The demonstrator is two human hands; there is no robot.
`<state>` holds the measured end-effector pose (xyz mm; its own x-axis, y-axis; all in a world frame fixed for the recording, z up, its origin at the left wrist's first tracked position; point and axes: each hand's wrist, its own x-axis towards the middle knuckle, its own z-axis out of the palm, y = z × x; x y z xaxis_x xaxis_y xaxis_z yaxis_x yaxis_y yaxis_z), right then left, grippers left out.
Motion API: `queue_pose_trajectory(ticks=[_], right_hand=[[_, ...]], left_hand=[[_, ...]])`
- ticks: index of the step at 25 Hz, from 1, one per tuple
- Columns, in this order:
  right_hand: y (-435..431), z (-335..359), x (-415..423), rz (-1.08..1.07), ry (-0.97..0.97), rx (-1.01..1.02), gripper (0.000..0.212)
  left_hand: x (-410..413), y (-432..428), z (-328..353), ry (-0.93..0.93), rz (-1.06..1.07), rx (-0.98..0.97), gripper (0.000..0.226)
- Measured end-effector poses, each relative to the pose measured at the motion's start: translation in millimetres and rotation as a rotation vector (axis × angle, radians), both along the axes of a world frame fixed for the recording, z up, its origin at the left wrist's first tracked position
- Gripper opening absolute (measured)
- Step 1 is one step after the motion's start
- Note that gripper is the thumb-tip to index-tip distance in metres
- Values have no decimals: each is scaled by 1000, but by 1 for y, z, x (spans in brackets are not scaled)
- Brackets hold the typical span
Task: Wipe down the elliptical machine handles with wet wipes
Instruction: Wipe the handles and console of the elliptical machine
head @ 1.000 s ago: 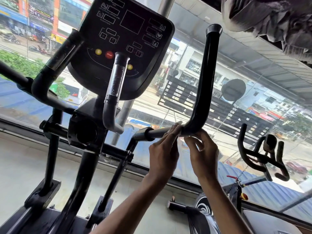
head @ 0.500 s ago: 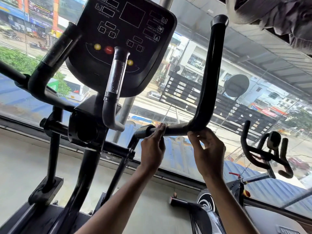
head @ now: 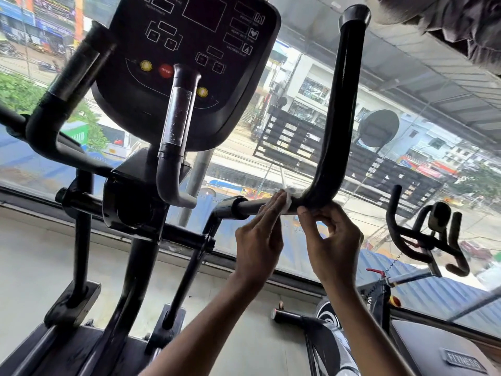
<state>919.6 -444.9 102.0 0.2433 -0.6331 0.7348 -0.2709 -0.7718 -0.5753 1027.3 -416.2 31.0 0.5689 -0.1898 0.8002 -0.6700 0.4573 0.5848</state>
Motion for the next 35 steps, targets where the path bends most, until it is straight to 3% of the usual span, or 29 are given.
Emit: queue_pose_trajectory(ticks=[4,6,12,16,26,35], right_hand=[[2,1,-1,-8,8,3,26],[4,0,-2,-8,16,-1,24],[2,-5,2,-13,-11,-28,23],[2,-7,0,-5,-18,-33,24],[-2,-16,5,-36,-68,-81,24],[1,-21,12,-51,-126,-103,22]], left_hand=[[25,-16,-18,194,10,174,36],[22,-12,-10,230,-11,144,36],[-7,13,22,52,-130,-100,35],[0,18,20,-12,-211,-101,41],[15,-6,-21,18,-82,-32,43],[63,-53,-69,277,71,423,30]])
